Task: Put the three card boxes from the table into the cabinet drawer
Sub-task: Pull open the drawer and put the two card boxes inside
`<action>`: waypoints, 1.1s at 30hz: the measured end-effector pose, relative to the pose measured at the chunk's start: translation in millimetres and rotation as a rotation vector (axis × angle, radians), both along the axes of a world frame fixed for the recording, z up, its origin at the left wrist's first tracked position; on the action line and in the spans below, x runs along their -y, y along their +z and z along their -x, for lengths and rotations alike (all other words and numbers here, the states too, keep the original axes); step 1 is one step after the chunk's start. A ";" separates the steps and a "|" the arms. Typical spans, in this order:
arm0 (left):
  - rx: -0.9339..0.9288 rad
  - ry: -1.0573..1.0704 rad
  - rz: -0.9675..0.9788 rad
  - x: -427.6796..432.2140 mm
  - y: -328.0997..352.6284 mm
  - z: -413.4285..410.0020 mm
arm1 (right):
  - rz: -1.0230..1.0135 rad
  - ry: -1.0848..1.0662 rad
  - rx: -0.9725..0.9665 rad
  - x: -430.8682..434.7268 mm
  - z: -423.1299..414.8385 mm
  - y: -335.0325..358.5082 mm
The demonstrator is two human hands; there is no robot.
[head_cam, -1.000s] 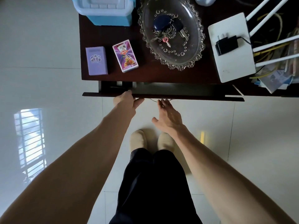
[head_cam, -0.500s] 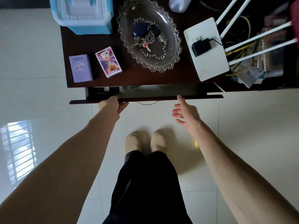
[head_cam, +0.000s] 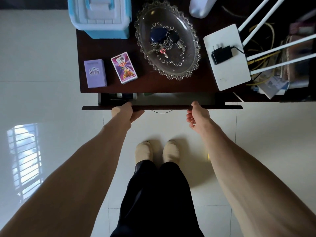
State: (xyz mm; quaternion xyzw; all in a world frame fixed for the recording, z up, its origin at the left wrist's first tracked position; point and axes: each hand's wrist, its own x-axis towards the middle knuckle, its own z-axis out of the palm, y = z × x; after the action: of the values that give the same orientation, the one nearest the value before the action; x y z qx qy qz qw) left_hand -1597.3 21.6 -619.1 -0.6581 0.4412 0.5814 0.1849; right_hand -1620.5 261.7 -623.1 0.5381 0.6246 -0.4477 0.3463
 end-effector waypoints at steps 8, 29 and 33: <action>-0.012 0.016 -0.007 0.1 -7.3 -13.7 | -0.008 -0.026 0.003 0.3 -12.2 -1.8; 0.070 -0.010 0.030 -13.7 -4.6 -95.1 | -0.027 -0.107 0.053 -11.1 -91.7 -1.6; 0.074 -0.008 0.024 -14.6 -7.5 -109.7 | -0.035 -0.104 0.065 -13.2 -104.4 -1.6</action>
State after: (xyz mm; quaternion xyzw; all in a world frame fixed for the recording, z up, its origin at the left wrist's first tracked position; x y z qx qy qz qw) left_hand -1487.6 36.2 -626.6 -0.6796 0.4434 0.5508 0.1954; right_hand -1516.1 274.8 -624.7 0.5899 0.5921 -0.4364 0.3332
